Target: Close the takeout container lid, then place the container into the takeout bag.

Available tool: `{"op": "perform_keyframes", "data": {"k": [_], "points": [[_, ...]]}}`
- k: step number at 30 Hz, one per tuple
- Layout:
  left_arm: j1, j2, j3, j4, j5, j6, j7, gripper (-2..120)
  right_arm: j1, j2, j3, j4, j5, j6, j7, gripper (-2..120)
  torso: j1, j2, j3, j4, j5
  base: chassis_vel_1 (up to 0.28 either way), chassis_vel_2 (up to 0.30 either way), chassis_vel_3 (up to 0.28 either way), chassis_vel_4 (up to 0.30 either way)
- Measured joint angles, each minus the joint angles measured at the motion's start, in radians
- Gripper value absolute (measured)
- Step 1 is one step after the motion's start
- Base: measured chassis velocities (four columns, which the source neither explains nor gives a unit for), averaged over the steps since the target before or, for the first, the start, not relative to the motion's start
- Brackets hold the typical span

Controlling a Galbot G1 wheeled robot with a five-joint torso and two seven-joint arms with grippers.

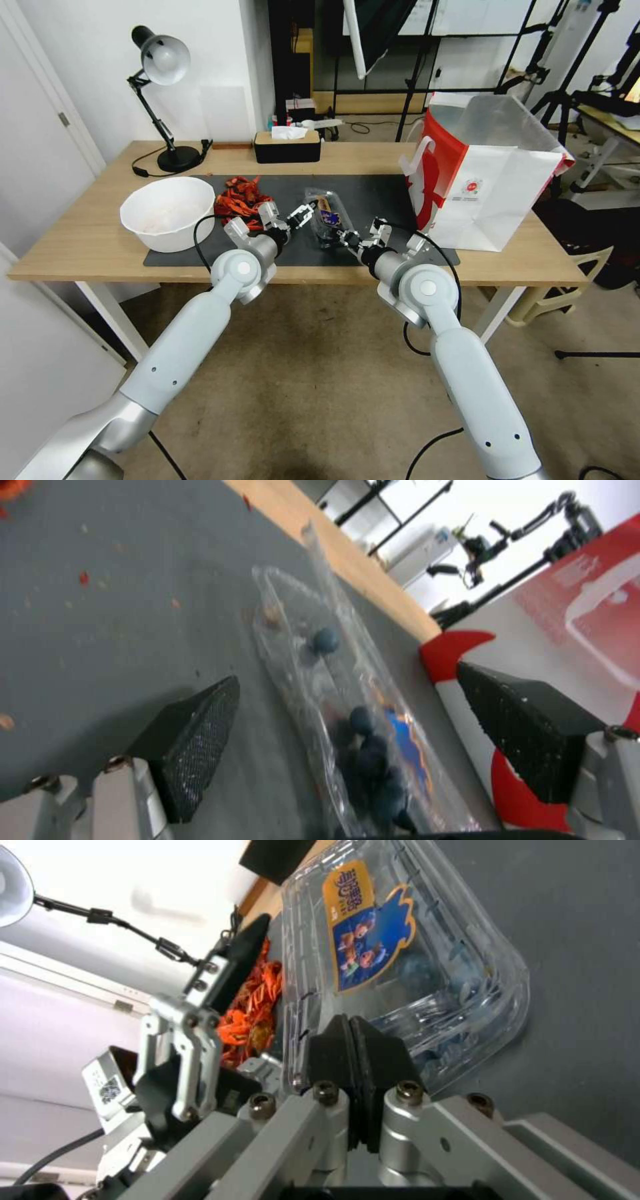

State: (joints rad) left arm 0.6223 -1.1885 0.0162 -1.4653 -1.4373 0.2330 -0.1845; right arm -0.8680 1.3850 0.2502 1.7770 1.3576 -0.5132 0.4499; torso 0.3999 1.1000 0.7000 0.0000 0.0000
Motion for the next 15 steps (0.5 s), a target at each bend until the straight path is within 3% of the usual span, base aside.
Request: {"op": "perform_keyframes", "data": {"k": [10,13,15], "points": [[-0.008,0.004,0.005,0.004,-0.003,0.057,-0.002,80,0.002,0.0,0.0,-0.002,0.0,-0.001,-0.001,0,0.0,0.0,0.0,0.0001,0.0,0.0,0.0,0.0,0.0],[-0.01,0.004,0.007,0.004,-0.005,0.061,-0.002,74,0.002,0.0,-0.001,-0.003,0.0,-0.001,-0.002,0,0.0,0.0,0.0,0.0001,0.0,0.0,0.0,0.0,0.0],[-0.012,0.004,0.009,0.005,-0.006,0.063,-0.003,61,0.002,0.001,-0.001,-0.003,0.0,-0.001,-0.002,0,0.0,0.0,0.0,0.0,-0.0001,0.0,0.0,0.0,0.0]]}}
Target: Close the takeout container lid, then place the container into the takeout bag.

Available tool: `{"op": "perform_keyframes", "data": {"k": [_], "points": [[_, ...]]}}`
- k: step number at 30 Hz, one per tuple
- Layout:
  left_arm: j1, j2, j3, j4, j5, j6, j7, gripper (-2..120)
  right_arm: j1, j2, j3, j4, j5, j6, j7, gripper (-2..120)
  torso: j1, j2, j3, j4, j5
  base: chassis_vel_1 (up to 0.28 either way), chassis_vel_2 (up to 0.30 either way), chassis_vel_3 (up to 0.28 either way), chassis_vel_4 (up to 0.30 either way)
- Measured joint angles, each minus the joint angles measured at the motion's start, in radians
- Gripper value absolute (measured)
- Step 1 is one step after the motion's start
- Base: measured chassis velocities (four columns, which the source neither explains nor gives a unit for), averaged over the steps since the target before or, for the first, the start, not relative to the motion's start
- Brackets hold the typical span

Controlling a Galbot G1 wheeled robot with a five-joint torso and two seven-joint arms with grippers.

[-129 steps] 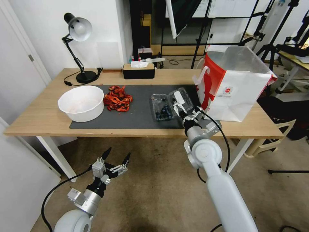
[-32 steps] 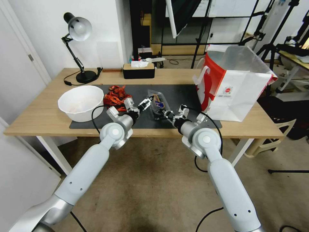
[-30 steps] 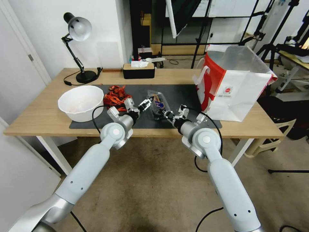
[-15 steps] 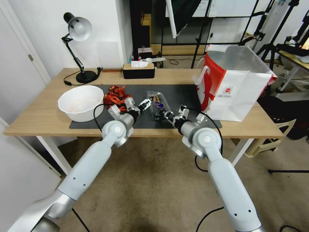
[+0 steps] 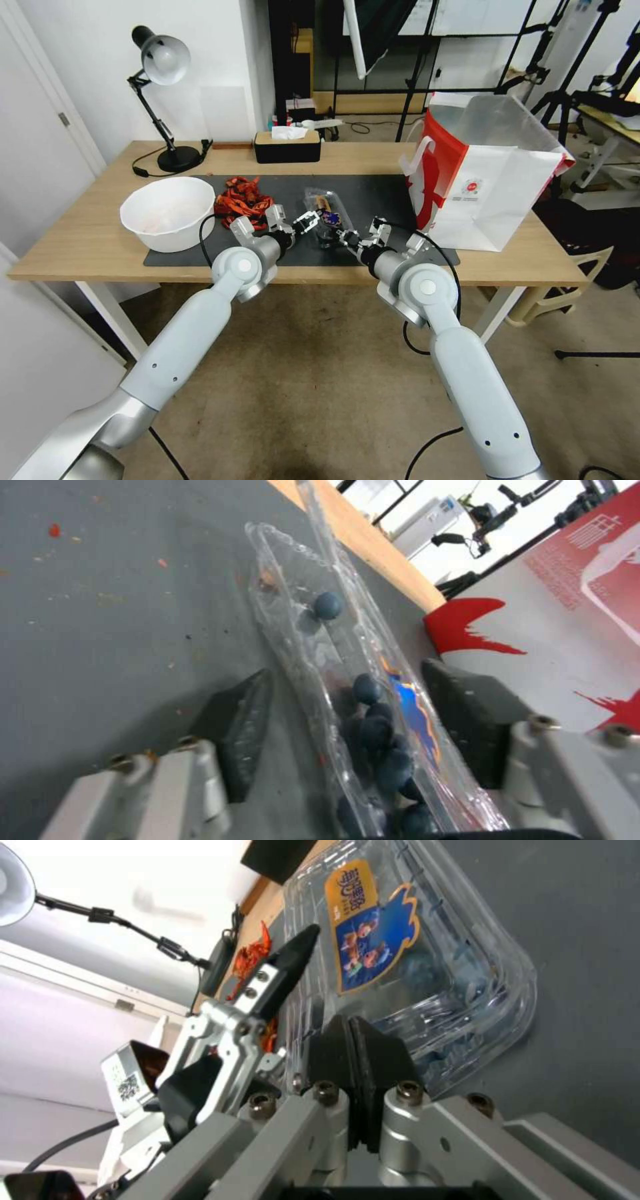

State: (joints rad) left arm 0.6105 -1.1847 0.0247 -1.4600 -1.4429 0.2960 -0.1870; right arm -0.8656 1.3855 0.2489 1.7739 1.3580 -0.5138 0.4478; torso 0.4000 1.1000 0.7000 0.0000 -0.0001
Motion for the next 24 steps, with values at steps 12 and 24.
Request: {"op": "perform_keyframes", "data": {"k": [12,24], "points": [[-0.024,0.001,0.011,0.021,-0.022,0.018,-0.021,13,-0.003,-0.005,0.0,0.0,-0.001,-0.004,-0.005,0,0.0,0.0,0.0,0.0,0.0001,0.0,0.0,0.0,0.0],[-0.022,-0.003,0.013,0.032,-0.024,0.015,-0.017,0,-0.021,-0.018,0.015,0.025,-0.039,-0.001,-0.034,0,0.0,0.0,0.0,0.0001,0.0002,0.0,0.0,0.0,0.0]]}}
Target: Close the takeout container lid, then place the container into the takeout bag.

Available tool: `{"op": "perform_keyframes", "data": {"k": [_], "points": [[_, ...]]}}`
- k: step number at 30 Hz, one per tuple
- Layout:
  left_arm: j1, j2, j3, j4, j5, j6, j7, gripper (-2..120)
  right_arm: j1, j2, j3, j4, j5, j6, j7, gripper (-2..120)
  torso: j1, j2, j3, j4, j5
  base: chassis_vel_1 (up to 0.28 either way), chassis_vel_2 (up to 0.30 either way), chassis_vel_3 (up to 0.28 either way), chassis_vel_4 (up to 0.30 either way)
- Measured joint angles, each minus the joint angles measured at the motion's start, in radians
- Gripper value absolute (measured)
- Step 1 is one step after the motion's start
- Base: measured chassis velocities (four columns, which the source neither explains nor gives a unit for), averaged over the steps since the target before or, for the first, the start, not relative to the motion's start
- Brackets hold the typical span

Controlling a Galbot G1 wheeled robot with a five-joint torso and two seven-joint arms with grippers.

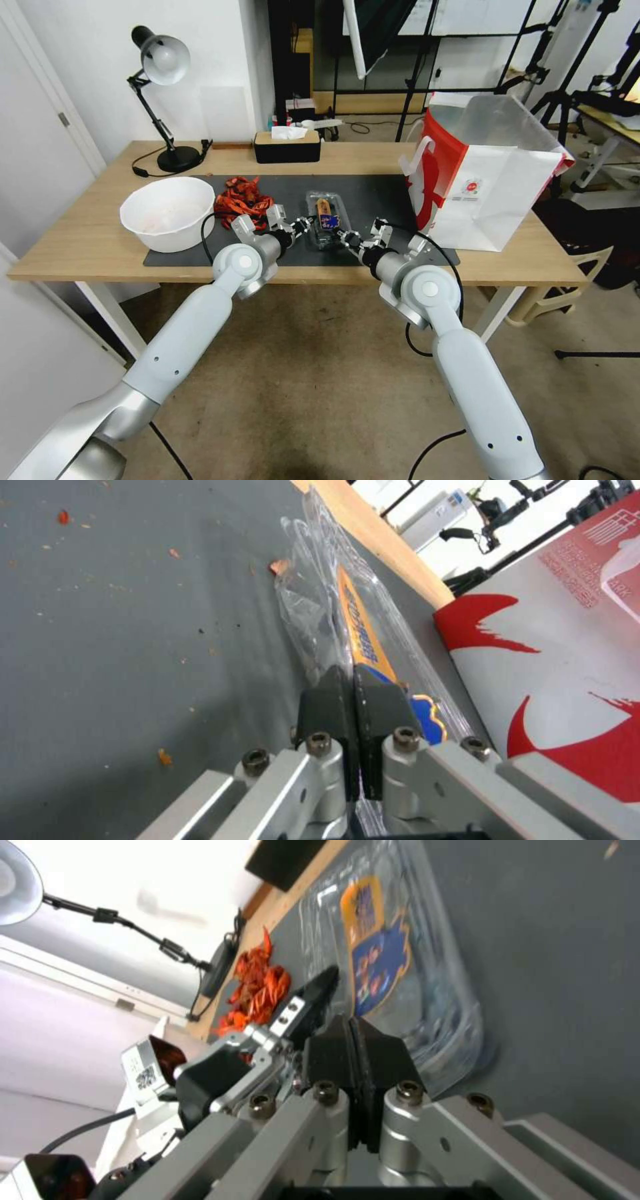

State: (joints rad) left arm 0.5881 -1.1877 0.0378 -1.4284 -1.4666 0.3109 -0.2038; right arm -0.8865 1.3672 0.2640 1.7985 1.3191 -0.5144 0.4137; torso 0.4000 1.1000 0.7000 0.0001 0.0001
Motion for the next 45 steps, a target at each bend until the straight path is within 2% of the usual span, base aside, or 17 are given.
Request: {"op": "perform_keyframes", "data": {"k": [4,6,8,9,10,13,14,16,19,20,25,28,30,32,38,41,45], "points": [[0.001,-0.001,-0.002,-0.001,0.0,-0.004,0.001,0,-0.024,-0.023,0.01,0.035,-0.085,0.018,-0.042,0,0.0,0.0,0.0,0.0,0.0,0.0,0.0,0.0,0.0],[0.003,0.001,-0.004,-0.009,-0.001,-0.018,0.009,0,-0.068,-0.07,0.029,0.09,-0.255,0.07,-0.139,0,0.0,0.0,0.0,-0.0001,0.0001,0.0,0.0,0.0,0.0],[0.003,0.001,-0.005,-0.011,-0.001,-0.021,0.012,0,-0.079,-0.082,0.033,0.101,-0.296,0.086,-0.163,0,0.0,0.0,0.0,-0.0001,-0.0001,0.0,0.0,0.0,0.0],[0.005,0.003,-0.006,-0.018,-0.002,-0.03,0.024,0,-0.111,-0.112,0.044,0.129,-0.414,0.138,-0.218,0,0.0,0.0,0.0,-0.0002,0.0001,0.0,0.0,0.0,0.0],[0.005,0.003,-0.006,-0.018,-0.002,-0.03,0.024,0,-0.111,-0.112,0.044,0.129,-0.414,0.138,-0.218,0,0.0,0.0,0.0,-0.0002,0.0001,0.0,0.0,0.0,0.0],[0.007,0.009,-0.008,-0.036,-0.002,-0.049,0.052,0,-0.19,-0.163,0.077,0.169,-0.705,0.289,-0.293,0,0.0,0.0,0.0,-0.0002,-0.0001,0.0,0.0,0.0,0.0],[0.007,0.009,-0.008,-0.036,-0.002,-0.049,0.052,0,-0.19,-0.163,0.077,0.169,-0.705,0.289,-0.293,0,0.0,0.0,0.0,-0.0002,-0.0001,0.0,0.0,0.0,0.0],[0.024,0.025,-0.022,-0.066,-0.001,-0.073,0.079,0,-0.262,-0.182,0.095,0.18,-0.923,0.408,-0.317,2,0.0,0.0,0.0,-0.0009,-0.0002,0.0,0.0,0.0,0.0],[0.034,0.04,-0.032,-0.088,0.007,-0.099,0.105,0,-0.324,-0.177,0.107,0.182,-1.012,0.481,-0.318,12,0.0,0.0,0.0,0.0005,0.0,0.0,0.0,0.0,0.0],[0.034,0.04,-0.032,-0.088,0.007,-0.099,0.105,0,-0.324,-0.177,0.107,0.182,-1.012,0.481,-0.318,12,0.0,0.0,0.0,0.0005,0.0,0.0,0.0,0.0,0.0],[0.017,0.047,-0.026,-0.101,0.027,-0.153,0.166,0,-0.461,-0.124,0.114,0.154,-1.127,0.659,-0.261,30,0.0,0.0,0.0,-0.0003,0.0001,0.0,0.0,0.0,0.0],[-0.028,0.046,-0.006,-0.087,0.044,-0.195,0.202,0,-0.526,-0.085,0.105,0.125,-1.183,0.737,-0.244,45,0.0,0.0,0.0,-0.0002,0.0,0.0,0.0,0.0,0.0],[-0.035,0.046,-0.003,-0.084,0.046,-0.201,0.206,0,-0.532,-0.081,0.105,0.123,-1.187,0.744,-0.242,46,0.0,0.0,0.0,-0.0002,-0.0001,0.0,0.0,0.0,0.0],[-0.103,0.035,0.024,-0.054,0.07,-0.23,0.235,0,-0.572,-0.062,0.106,0.109,-1.21,0.786,-0.24,60,0.0,0.0,0.0,0.0002,-0.0001,0.0,0.0,0.0,0.0],[-0.232,-0.006,0.062,0.001,0.107,-0.262,0.251,0,-0.602,-0.055,0.109,0.109,-1.221,0.805,-0.243,77,0.0,0.0,0.0,-0.0002,-0.0001,0.0,0.0,0.0,0.0],[-0.368,-0.06,0.087,0.084,0.164,-0.298,0.268,0,-0.611,-0.048,0.11,0.117,-1.226,0.806,-0.244,90,0.0,0.0,0.0,-0.0004,0.0005,0.0,0.0,0.0,0.0],[-0.448,-0.086,0.122,0.139,0.19,-0.32,0.275,0,-0.614,-0.046,0.11,0.122,-1.226,0.806,-0.244,99,0.0,0.0,0.0,-0.0002,0.0002,0.0,0.0,0.0,0.0]]}}
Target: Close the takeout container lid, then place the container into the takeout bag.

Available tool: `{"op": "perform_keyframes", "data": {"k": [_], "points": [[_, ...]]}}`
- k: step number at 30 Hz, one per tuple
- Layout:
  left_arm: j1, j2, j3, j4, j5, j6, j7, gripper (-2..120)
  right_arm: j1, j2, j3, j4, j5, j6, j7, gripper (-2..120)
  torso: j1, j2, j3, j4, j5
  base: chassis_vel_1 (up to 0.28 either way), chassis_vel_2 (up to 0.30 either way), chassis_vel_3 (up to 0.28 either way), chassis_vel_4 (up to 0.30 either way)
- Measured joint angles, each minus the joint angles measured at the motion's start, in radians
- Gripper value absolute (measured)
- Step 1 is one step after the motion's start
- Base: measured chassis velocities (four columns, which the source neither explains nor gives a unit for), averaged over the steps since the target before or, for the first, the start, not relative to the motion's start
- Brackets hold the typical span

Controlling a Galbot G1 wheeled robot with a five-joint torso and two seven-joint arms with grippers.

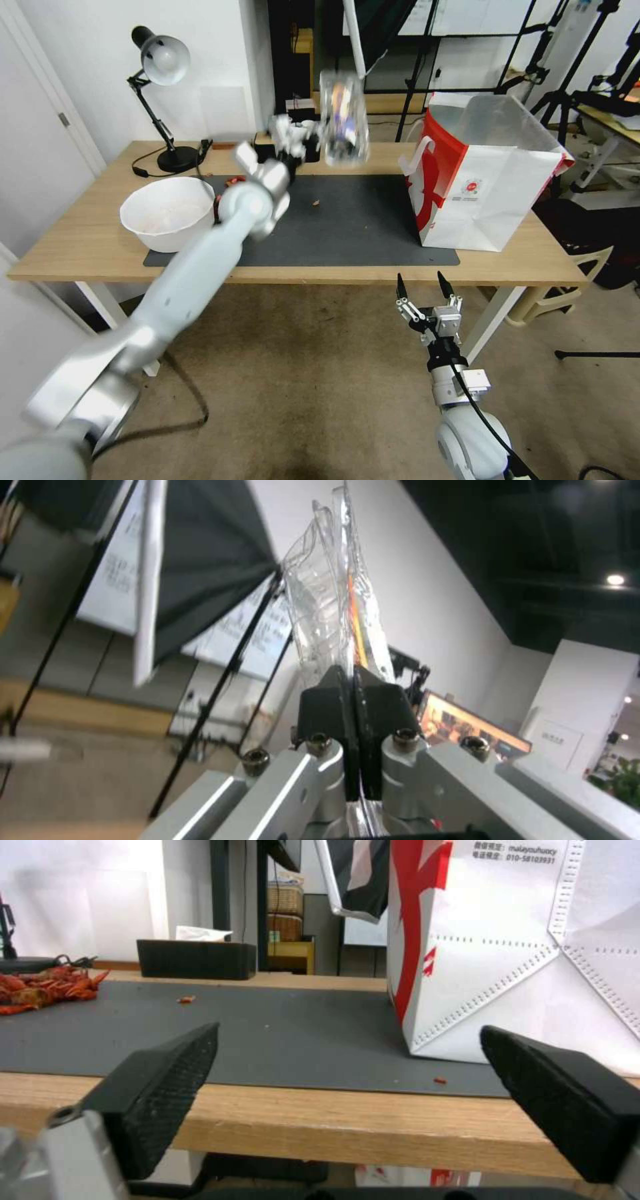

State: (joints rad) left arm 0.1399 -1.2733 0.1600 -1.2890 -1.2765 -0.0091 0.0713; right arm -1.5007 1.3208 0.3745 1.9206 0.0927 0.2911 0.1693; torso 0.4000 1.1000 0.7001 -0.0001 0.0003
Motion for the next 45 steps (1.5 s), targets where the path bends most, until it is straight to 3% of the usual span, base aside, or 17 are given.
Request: {"op": "perform_keyframes", "data": {"k": [3,8,11,16,23,33,39,42,44,45], "points": [[-0.082,-0.036,0.064,0.05,0.027,-0.019,0.004,0,0.0,-0.001,0.002,0.002,0.004,-0.004,-0.011,100,0.0,0.0,0.0,0.0004,-0.0001,0.0,0.0,0.0,0.0],[-0.121,-0.08,0.103,0.085,0.058,-0.039,0.005,0,0.002,0.0,0.0,0.002,0.005,-0.009,-0.017,100,0.0,0.0,0.0,0.0,-0.0001,0.0,0.0,0.0,0.0],[-0.169,-0.167,0.143,0.131,0.102,-0.059,0.005,0,0.004,0.009,-0.005,0.002,0.002,-0.016,-0.02,100,0.0,0.0,0.0,0.0001,0.0,0.0,0.0,0.0,0.0],[-0.204,-0.23,0.174,0.161,0.128,-0.069,0.007,0,0.002,0.013,-0.005,0.002,-0.002,-0.017,-0.02,100,0.0,0.0,0.0,-0.0001,0.0001,0.0,0.0,0.0,0.0],[-0.284,-0.333,0.31,0.267,0.283,-0.124,0.044,0,-0.003,0.019,-0.002,-0.006,-0.003,-0.017,-0.021,100,0.0,0.0,0.0,-0.0002,0.0,0.0,0.0,0.0,0.0],[-0.298,-0.337,0.405,0.301,0.439,-0.166,0.06,0,0.009,0.029,-0.008,-0.013,-0.007,-0.021,-0.021,100,0.0,0.0,0.0,0.0002,-0.0003,0.0,0.0,0.0,0.0],[-0.29,-0.332,0.415,0.296,0.443,-0.166,0.054,16,0.013,0.028,-0.008,-0.015,-0.006,-0.023,-0.021,100,0.0,0.0,0.0,0.0002,-0.0003,0.0,0.0,0.0,0.0],[-0.284,-0.331,0.416,0.291,0.443,-0.166,0.045,30,0.015,0.028,-0.009,-0.016,-0.005,-0.024,-0.021,100,0.0,0.0,0.0,0.0002,-0.0003,0.0,0.0,0.0,0.0],[-0.284,-0.331,0.417,0.291,0.443,-0.166,0.045,32,0.016,0.029,-0.009,-0.016,-0.005,-0.024,-0.021,100,0.0,0.0,0.0,0.0002,-0.0003,0.0,0.0,0.0,0.0],[-0.283,-0.331,0.417,0.29,0.443,-0.166,0.041,40,0.016,0.029,-0.009,-0.016,-0.005,-0.025,-0.021,100,0.0,0.0,0.0,0.0001,-0.0003,0.0,0.0,0.0,0.0]]}}
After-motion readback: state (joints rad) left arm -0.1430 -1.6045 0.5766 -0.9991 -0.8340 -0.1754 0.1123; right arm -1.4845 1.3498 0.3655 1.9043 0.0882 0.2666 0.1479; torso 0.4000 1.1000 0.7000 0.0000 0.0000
